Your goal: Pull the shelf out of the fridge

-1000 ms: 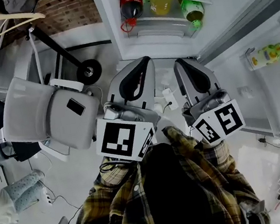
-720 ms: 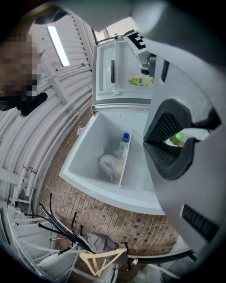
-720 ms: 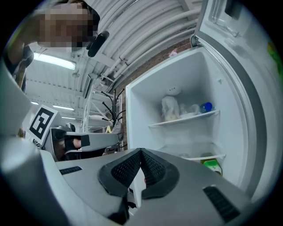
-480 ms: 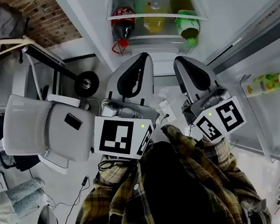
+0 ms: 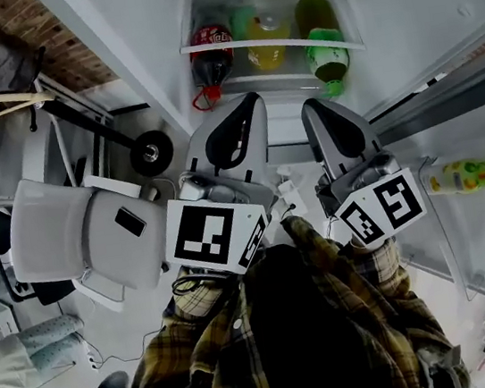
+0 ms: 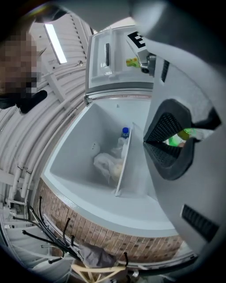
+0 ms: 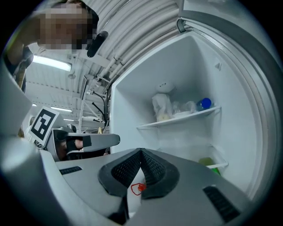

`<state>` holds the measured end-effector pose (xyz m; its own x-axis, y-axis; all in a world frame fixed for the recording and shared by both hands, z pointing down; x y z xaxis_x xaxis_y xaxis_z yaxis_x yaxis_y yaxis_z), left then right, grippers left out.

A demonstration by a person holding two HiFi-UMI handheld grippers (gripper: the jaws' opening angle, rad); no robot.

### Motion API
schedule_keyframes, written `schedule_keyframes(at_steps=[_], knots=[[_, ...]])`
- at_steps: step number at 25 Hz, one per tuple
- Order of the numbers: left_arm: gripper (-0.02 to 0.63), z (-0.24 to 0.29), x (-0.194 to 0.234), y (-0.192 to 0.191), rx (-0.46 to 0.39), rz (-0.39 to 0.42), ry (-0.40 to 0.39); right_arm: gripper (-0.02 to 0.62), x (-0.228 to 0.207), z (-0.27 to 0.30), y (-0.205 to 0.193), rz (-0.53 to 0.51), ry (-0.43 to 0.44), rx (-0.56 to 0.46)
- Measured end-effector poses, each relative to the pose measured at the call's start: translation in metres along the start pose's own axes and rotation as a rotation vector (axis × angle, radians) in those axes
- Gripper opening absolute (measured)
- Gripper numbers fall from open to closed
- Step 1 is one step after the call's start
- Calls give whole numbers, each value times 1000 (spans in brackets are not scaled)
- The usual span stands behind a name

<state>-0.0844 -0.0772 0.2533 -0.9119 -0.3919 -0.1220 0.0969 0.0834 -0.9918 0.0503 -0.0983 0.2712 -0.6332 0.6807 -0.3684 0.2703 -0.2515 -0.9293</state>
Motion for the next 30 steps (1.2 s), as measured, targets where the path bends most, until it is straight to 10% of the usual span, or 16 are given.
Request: schedule_keyframes(at_steps=[17, 30], knots=[[3, 71, 59, -19, 18, 3, -241, 17, -21, 69, 0, 41, -189, -77], [3, 95, 49, -39, 57, -58, -282, 17, -34, 67, -5, 44, -216, -26]])
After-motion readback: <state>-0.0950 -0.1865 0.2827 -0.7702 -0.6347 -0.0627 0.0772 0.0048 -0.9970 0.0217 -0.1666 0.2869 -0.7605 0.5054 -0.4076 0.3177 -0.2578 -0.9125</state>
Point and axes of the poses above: the fingertips, and each gripper's own axes: z forward along the fingers, x to its left, y out of its top, the point moved 6 cm from there along -z, backward along the fingers, and after that the axes turned 15 degrees about z, right-handed, at the moved point
